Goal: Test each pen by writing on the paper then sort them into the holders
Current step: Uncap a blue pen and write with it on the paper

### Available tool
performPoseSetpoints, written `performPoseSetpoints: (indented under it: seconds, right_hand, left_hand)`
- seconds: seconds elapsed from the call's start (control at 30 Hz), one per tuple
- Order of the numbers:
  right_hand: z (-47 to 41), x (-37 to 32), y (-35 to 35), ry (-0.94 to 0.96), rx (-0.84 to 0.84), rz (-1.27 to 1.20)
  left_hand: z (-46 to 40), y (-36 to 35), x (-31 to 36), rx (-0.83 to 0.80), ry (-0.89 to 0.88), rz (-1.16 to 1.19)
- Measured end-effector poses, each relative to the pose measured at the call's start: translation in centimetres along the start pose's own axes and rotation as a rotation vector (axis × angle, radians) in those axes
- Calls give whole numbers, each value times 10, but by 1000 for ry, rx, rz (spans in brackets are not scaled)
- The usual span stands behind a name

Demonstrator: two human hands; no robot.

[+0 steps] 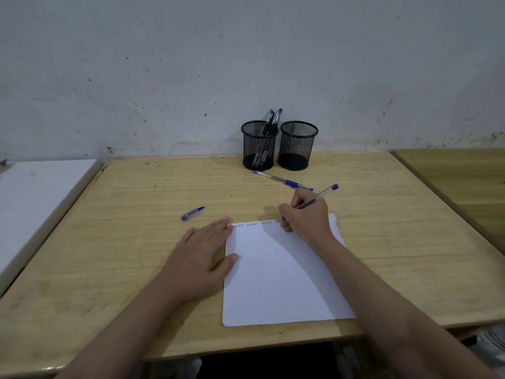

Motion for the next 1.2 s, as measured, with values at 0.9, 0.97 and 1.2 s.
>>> performPoseSetpoints:
  seconds: [0.9,0.97,1.2]
  right_hand:
    - [2,-1,6,38,79,-2]
    - [2,-1,6,36,76,3]
    - [3,-1,9,37,110,3]
  left_hand:
    - [0,1,1,-11,10,3]
    - [0,1,1,-9,9,0]
    - [1,1,2,-4,6,1]
Point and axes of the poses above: each hand's wrist, its own z-axis away from the middle knuckle, its own y-axis out of the back of the hand, x = y × z, the point moved 7 cm from there along -z, towards the middle knuckle, and after that the axes turned 9 degrees about -x, right-handed, at the moved point
